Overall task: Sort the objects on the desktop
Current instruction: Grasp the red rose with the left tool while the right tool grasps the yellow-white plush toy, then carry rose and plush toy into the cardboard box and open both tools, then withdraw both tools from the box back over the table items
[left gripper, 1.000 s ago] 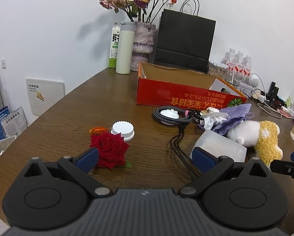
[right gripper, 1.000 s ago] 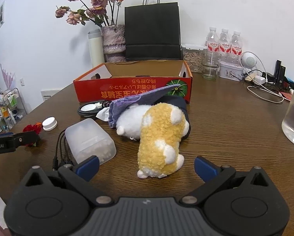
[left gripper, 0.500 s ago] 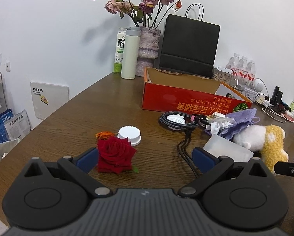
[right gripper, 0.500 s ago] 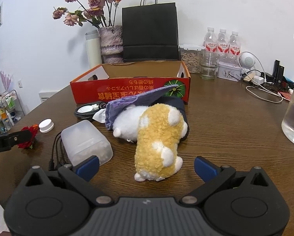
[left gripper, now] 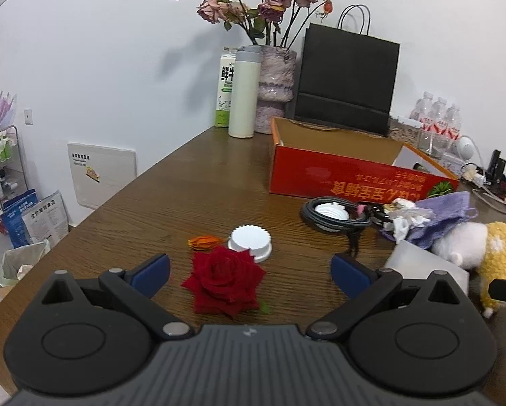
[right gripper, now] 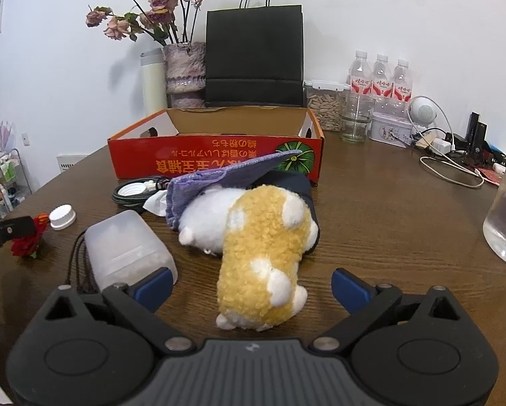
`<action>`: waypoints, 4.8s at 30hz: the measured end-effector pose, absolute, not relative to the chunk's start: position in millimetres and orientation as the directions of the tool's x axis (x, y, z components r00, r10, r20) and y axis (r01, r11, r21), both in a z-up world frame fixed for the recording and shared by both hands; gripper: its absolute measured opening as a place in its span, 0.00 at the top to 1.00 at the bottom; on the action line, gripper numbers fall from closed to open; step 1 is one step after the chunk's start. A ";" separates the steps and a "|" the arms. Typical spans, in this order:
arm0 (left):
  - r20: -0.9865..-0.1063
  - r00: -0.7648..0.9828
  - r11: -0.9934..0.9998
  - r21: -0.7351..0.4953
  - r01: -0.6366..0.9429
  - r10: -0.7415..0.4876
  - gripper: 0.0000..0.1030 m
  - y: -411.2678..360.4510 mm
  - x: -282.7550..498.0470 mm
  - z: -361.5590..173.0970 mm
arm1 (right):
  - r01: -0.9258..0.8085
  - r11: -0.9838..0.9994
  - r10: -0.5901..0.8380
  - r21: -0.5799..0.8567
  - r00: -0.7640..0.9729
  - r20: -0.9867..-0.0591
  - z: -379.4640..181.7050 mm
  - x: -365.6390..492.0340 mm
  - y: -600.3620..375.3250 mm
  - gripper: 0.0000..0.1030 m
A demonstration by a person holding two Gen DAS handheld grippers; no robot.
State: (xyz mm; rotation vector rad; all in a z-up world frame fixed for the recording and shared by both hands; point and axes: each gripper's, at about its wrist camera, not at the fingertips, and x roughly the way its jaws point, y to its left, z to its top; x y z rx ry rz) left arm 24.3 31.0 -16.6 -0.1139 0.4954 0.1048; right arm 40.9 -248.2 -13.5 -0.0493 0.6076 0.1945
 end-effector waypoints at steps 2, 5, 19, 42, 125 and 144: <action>-0.489 0.868 0.987 -0.069 -0.143 0.091 0.00 32.2 29.6 -18.1 | -0.195 0.981 0.161 0.001 0.803 -0.574 -16.1 46.0 -246.4 0.07; -0.500 0.860 0.986 -0.066 -0.151 0.098 0.00 34.8 35.1 -20.9 | -0.191 0.982 0.147 -0.016 0.806 -0.573 -19.7 52.5 -244.5 0.09; -0.564 0.812 0.983 -0.004 -0.184 0.150 0.10 36.8 51.7 -34.2 | -0.181 0.983 0.130 -0.028 0.797 -0.590 -31.7 72.2 -242.3 0.36; -0.522 0.852 0.990 -0.096 -0.100 0.036 0.62 32.9 44.4 -14.7 | -0.208 0.977 0.203 0.042 0.861 -0.466 -8.5 49.2 -262.2 0.57; -0.377 0.924 0.991 -0.136 0.015 -0.066 0.00 -11.8 232.9 48.7 | -0.262 0.964 0.248 0.038 0.843 -0.477 37.8 248.7 -248.0 0.02; -0.462 0.882 0.991 -0.047 -0.129 0.093 0.00 58.8 121.9 20.2 | -0.291 0.957 0.253 0.006 0.820 -0.514 9.9 119.0 -256.2 0.02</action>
